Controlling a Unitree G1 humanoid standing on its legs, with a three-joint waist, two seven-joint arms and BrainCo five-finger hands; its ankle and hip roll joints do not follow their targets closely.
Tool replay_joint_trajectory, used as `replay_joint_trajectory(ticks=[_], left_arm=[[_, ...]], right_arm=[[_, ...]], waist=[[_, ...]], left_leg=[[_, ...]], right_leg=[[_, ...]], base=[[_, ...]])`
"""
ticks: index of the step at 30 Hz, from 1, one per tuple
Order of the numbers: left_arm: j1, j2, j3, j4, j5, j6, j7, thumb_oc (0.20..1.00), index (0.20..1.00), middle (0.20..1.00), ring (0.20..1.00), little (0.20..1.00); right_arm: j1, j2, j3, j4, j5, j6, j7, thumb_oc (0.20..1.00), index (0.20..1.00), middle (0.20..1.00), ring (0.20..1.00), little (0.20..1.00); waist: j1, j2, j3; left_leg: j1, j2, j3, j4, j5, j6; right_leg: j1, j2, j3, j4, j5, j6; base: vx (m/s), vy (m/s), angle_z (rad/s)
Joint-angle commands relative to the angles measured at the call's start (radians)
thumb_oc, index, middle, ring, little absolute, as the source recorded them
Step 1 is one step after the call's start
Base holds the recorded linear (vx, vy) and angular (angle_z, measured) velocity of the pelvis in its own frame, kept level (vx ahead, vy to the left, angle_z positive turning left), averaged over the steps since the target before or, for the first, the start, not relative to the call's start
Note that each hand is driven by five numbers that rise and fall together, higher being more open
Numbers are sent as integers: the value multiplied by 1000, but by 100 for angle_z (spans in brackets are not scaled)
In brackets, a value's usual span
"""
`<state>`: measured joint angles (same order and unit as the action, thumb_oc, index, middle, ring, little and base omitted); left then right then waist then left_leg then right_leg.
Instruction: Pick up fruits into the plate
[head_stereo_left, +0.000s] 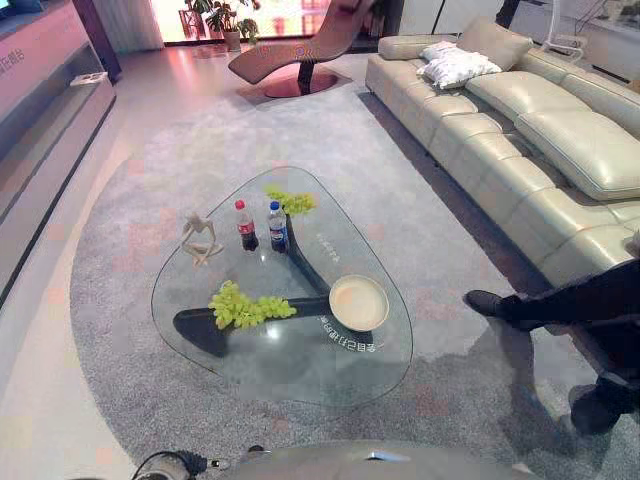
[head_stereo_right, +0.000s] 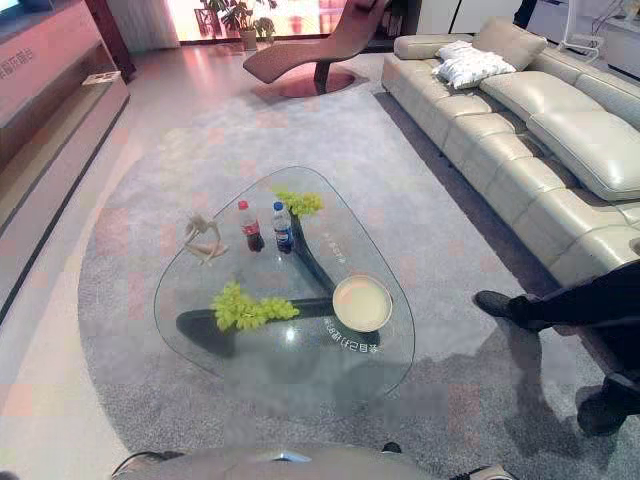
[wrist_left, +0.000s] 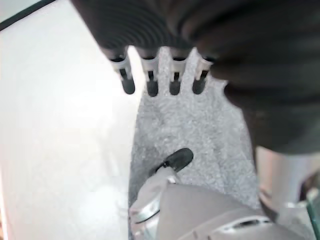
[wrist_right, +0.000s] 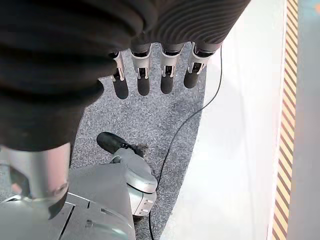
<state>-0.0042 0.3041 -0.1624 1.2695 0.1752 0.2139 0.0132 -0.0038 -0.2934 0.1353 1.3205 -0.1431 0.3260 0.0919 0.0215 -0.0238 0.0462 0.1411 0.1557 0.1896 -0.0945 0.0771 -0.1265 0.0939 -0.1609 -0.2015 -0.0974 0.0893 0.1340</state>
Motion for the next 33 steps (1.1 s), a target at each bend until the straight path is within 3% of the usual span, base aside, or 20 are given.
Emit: replay_joint_trajectory(ticks=[1,8,17,25,29,33], left_arm=[[-80,7,-8,65,-5,-15,19,1000,1000,1000,1000,1000],[-78,11,-17,53,-6,-12,39,1000,1000,1000,1000,1000],[-77,22,-19,45,0,-53,110,1000,1000,1000,1000,1000],[-83,44,2,32,41,-109,253,1000,1000,1000,1000,1000],[-127,70,-49,-19,74,-159,358,1000,1000,1000,1000,1000],[-210,105,-92,-85,54,-142,417,1000,1000,1000,1000,1000]], right_arm=[[-89,-5,47,54,-21,15,-10,1000,1000,1000,1000,1000],[-87,-15,40,59,-28,9,-6,1000,1000,1000,1000,1000],[-85,-21,44,65,-20,8,-6,1000,1000,1000,1000,1000],[-69,-35,33,68,-20,2,-5,1000,1000,1000,1000,1000],[-101,-67,51,47,3,8,2,1000,1000,1000,1000,1000],[-164,-96,81,31,34,8,-1,1000,1000,1000,1000,1000]], waist=[[-12,-3,52],[-11,2,57],[-12,9,65],[-21,15,68],[-30,26,102],[-40,41,160]], left_leg=[[6,-16,-24,19,-91,37],[4,-17,-22,19,-92,38],[-9,-24,-31,14,-87,38],[-18,-30,-32,13,-85,37],[-58,-35,-31,26,-78,37],[-107,-41,-33,26,-65,42]], right_leg=[[55,-19,-42,31,-79,16],[54,-18,-47,31,-79,16],[42,-13,-44,27,-76,15],[33,-12,-35,26,-74,15],[-14,-12,-15,45,-74,15],[-75,-10,5,59,-68,10]], base=[[116,-33,-2],[5,0,0],[14,0,0],[35,4,-1],[-75,26,0],[-208,59,-3]])
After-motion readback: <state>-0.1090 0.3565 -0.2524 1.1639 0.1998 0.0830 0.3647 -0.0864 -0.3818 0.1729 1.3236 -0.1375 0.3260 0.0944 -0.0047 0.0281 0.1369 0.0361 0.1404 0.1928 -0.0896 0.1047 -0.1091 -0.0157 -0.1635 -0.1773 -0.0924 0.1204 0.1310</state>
